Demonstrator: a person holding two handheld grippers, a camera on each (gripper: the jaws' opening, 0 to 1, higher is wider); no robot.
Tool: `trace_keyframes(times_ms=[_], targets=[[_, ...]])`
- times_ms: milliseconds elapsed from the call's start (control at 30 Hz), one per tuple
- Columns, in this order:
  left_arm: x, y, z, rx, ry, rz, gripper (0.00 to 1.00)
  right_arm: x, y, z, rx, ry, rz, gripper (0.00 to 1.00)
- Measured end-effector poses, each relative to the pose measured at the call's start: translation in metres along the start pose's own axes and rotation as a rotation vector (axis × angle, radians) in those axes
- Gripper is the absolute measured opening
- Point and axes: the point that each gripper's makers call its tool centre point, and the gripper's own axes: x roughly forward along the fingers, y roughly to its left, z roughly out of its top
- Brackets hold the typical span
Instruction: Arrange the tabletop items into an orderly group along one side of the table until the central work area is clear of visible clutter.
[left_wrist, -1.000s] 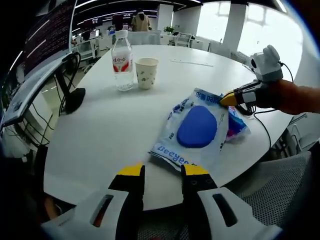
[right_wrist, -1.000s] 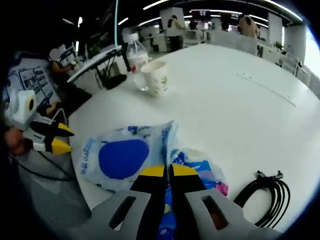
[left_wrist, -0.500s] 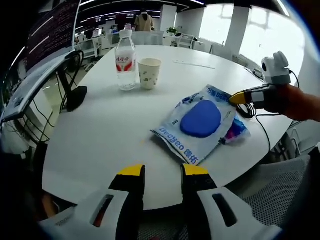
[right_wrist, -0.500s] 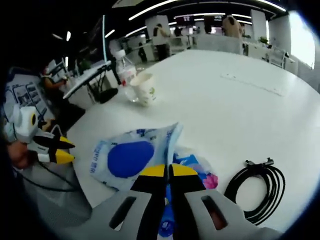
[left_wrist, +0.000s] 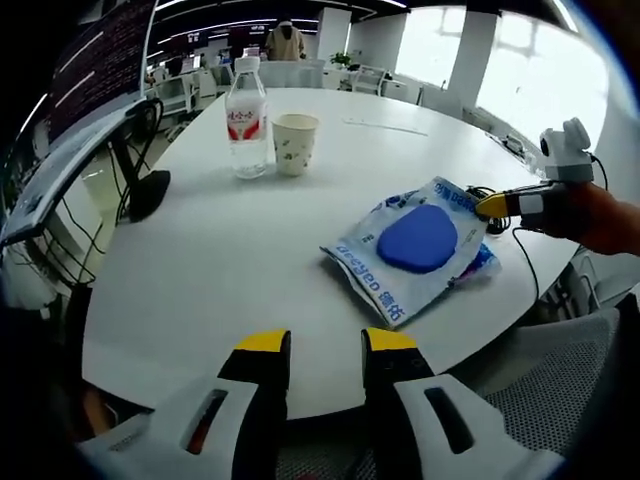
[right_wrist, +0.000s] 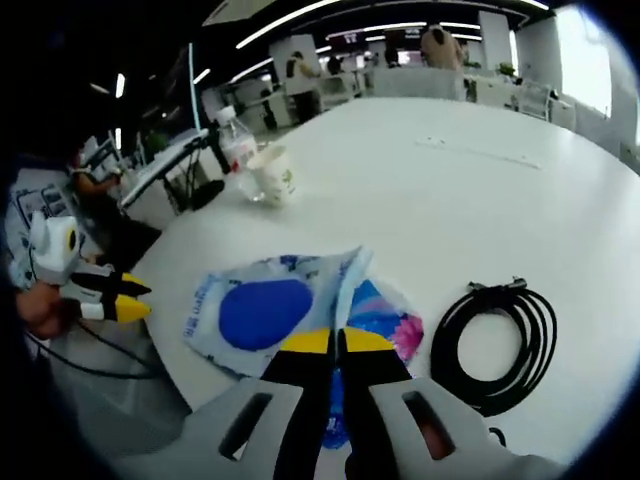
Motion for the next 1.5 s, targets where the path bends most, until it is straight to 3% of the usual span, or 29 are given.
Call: trace_keyframes(times_ms=[1067, 1500], targets=[[0.004, -0.011, -0.007, 0.040, 0.047, -0.038, 0.26, -0.021, 0.011, -0.027, 0.106, 0.007, 0.006, 0.01], [0.006, -0.013, -0.008, 0.039, 0.054, -0.050, 0.26, -0.025, 0.018, -0.036, 0.097, 0.012, 0.020, 0.02]])
